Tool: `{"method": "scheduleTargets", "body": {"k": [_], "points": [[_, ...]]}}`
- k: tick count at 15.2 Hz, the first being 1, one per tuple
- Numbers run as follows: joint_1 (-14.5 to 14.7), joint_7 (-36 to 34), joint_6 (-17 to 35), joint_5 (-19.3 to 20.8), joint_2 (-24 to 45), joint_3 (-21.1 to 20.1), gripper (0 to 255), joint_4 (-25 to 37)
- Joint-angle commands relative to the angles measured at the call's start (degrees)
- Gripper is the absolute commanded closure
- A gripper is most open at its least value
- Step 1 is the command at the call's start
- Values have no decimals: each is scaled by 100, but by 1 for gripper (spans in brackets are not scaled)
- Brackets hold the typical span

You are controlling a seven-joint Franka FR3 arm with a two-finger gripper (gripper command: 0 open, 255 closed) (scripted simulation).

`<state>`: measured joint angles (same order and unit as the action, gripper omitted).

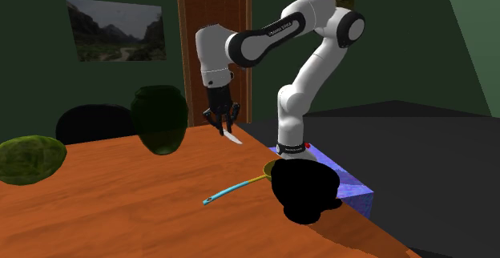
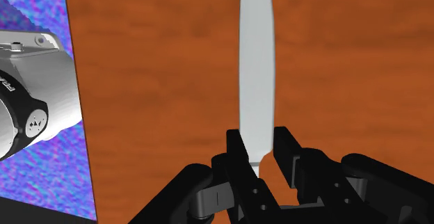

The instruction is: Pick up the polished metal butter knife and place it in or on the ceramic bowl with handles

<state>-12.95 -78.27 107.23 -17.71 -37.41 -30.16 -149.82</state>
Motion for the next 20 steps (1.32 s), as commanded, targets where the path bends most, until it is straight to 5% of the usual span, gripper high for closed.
{"method": "scheduleTargets", "body": {"k": [1, 17, 20], "points": [[-2, 1, -171, 29, -58, 51, 255, 110], [-67, -10, -1427, 273, -257, 395, 255, 1163], [122, -411, -1528, 0, -341, 84, 255, 1242]]}}
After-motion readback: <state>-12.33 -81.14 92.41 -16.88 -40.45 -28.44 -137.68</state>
